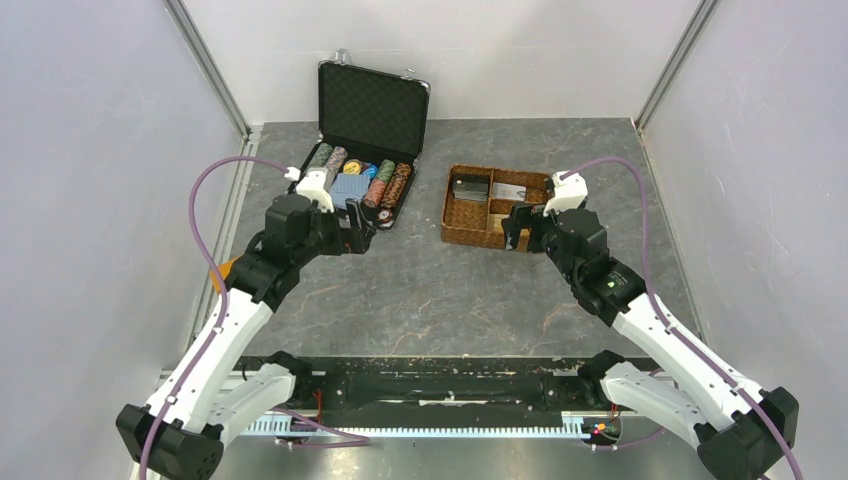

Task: Take the credit cards out of the card holder
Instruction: Move the card holder to the center of the board.

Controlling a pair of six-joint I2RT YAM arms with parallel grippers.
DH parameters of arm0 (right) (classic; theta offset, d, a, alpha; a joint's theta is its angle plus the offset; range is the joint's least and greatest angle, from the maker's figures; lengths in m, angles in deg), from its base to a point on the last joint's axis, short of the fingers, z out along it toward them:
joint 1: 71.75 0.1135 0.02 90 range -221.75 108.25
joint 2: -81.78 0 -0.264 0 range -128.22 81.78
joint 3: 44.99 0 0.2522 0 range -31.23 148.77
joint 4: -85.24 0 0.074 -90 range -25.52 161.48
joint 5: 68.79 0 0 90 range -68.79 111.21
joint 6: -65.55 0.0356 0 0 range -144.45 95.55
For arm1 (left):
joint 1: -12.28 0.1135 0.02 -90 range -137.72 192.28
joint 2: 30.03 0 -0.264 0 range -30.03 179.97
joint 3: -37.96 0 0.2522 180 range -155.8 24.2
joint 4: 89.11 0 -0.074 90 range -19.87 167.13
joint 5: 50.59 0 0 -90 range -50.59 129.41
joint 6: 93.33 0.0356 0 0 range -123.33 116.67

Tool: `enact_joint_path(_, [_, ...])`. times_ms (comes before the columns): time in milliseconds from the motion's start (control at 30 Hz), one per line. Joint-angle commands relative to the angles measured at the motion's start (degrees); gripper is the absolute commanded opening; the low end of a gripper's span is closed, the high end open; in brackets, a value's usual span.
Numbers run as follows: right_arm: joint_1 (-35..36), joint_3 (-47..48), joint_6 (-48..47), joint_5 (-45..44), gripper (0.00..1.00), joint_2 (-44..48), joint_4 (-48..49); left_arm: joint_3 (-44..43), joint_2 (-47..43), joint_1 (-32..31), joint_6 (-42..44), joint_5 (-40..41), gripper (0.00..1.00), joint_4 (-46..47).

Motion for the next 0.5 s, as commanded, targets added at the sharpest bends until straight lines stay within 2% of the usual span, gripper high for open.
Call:
enact_joint_path(0, [-0.11,2.63,-0.61,0.64,0.98,1.42,1.13,-1.34,1.2,0.16,-3.42,9.04,1.0,0.21])
enact_joint_path(167, [-0.09,2.45,-1.66,1.67,0.98,3.13,1.45,-1.99,4.95,0.44,-6.27,26.64,1.0,-3.24])
enact_joint_path(267, [-0.15,2.03,-2.17,2.78,0.98,4.57,1.87,-5.25,8.95,2.63,-7.92,33.41,1.0,-7.22])
enact_joint_path(367, [-0.1,1.6,-3.1,3.91,0.98,6.05,2.51,-8.06,13.14,7.92,-13.36,36.27,1.0,-11.73])
enact_joint_path(467, [-0.06,0.76,-3.11,4.97,0.98,7.68,3.94,-7.02,15.35,13.25,-21.75,35.44,1.0,-12.28])
